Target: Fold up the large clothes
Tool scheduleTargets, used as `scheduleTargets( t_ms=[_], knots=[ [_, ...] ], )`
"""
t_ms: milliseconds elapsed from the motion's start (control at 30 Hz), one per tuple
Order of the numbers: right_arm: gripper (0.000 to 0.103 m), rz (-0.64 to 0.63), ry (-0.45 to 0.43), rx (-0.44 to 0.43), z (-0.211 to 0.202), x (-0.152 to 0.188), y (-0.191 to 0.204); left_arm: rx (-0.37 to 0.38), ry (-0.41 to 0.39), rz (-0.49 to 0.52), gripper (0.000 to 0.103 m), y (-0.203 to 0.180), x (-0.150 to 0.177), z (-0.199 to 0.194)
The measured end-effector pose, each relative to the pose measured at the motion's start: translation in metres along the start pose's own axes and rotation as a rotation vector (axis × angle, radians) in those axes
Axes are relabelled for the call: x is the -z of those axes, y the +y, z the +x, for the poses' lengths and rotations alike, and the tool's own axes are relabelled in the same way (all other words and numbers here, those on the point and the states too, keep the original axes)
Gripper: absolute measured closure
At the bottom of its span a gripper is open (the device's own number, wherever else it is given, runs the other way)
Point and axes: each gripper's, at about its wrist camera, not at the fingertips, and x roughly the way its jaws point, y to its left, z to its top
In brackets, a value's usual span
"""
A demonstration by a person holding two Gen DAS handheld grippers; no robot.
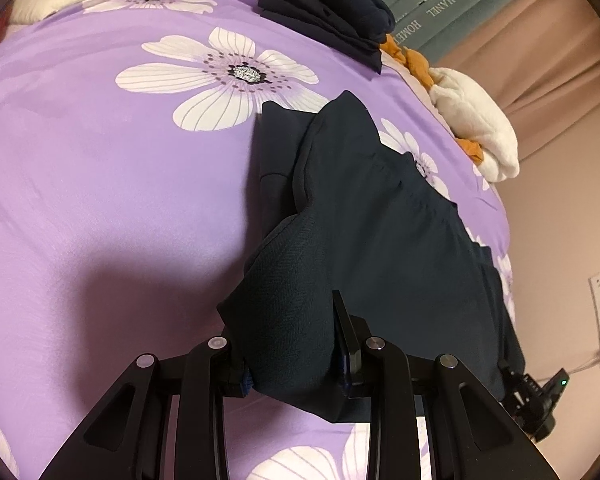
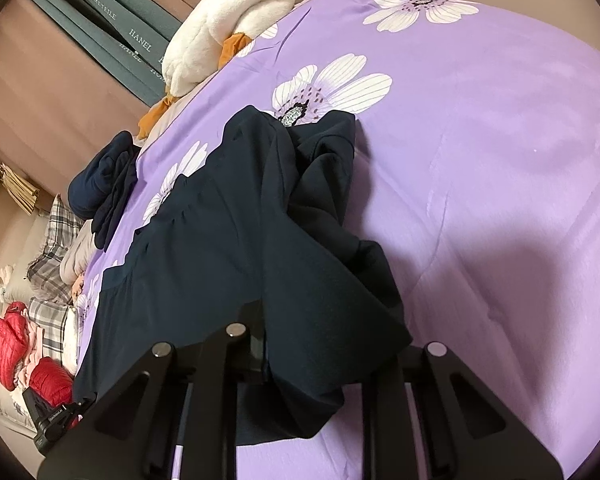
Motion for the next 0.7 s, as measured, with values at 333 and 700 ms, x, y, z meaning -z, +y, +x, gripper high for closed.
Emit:
scheduleTargets(
  t_ms=[333, 700],
  knots=[
    [0.086, -0.018, 0.002, 0.005, -0.002, 0.000, 0.002, -0.051, -0.017, 0.061, 0.074, -0.008, 0.003, -0.005],
    [0.087, -0.023, 0.004, 0.008, -0.007, 0.004, 0.001, -0.056, -0.024, 0.093, 0.078, -0.012, 0.006, -0.010]
  ],
)
